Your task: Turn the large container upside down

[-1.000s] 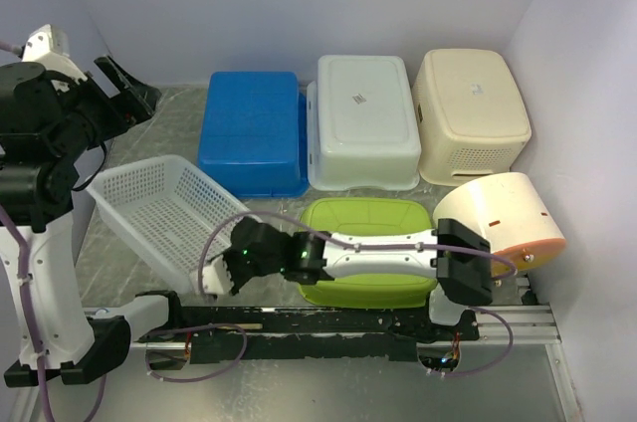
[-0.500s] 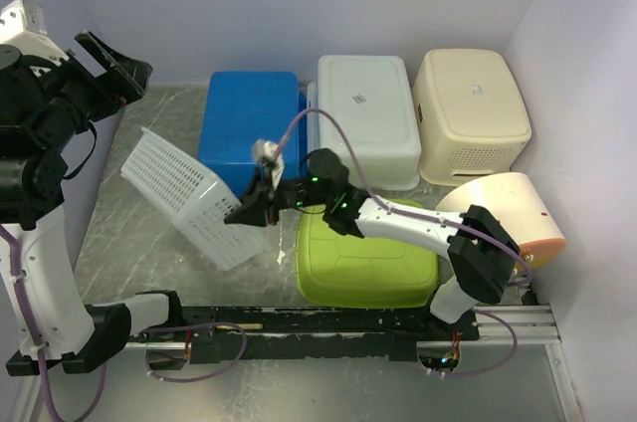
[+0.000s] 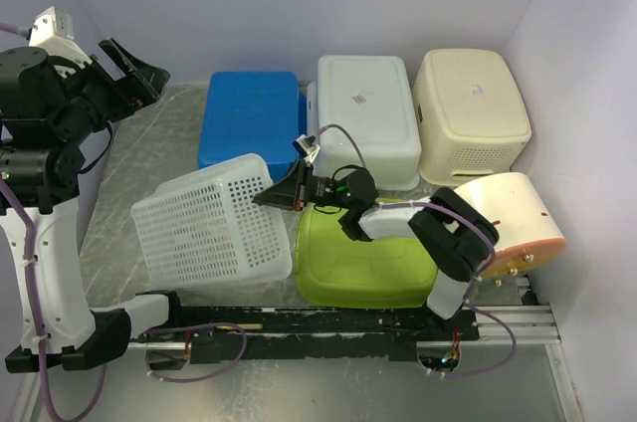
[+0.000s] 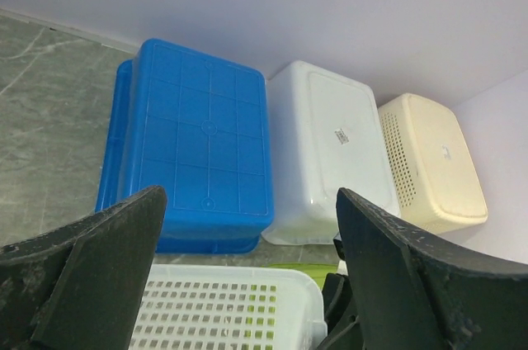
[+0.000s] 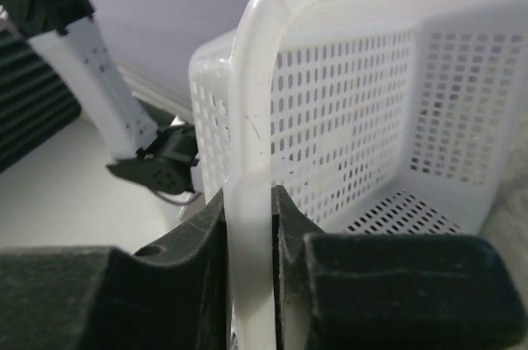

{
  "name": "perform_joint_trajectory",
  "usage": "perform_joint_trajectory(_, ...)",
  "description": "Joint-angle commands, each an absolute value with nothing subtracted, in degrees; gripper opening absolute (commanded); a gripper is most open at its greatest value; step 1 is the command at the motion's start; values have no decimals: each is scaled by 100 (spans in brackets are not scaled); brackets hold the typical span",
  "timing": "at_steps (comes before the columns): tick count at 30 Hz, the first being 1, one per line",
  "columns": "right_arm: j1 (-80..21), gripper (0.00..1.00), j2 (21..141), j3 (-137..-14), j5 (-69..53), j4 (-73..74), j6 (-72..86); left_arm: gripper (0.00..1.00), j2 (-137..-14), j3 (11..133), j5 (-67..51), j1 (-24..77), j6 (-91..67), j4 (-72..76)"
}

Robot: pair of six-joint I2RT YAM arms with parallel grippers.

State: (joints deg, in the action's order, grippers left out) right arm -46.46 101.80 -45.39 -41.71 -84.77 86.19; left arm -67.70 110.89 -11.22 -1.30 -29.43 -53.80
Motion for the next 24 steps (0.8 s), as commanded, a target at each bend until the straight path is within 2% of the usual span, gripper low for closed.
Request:
perform_joint_trajectory(1,-4599,0,9186,-4430,-3727,-5636,7546,95,-6663,10980,-1300,-147,-2992,-4998)
perform_joint_trajectory(3,-4689,0,8528,-4530,-2748,-3458,6471,95,-6698,10981,-1299,-148,-2988,-4967)
perform_joint_trajectory(6,-4880,0,7897,-4709,-1305,-1945,5659,95,-6787,11028,-1373,-143,-2995,-5000)
perform_joint_trajectory(10,-4907,0,7764,-4642,-974,-1512,5491,95,-6734,10856,-1422,-145,-3092,-4829)
perform_joint_trajectory(13,-5013,0,8062,-4988,-993,-796,5103,96,-6745,10803,-1371,-148,-3171,-4839)
perform_joint_trajectory(16,-5216,1,8300,-4967,-956,-821,5063,97,-6750,10777,-1326,-147,-3169,-4867)
perform_joint_trajectory(22,-5653,18,8898,-4982,-713,-1287,5021,98,-6561,10443,-1363,-149,-3255,-4692)
perform_joint_trajectory(24,-5744,29,9085,-5077,-679,-1238,4999,98,-6475,10199,-1437,-142,-3340,-4518)
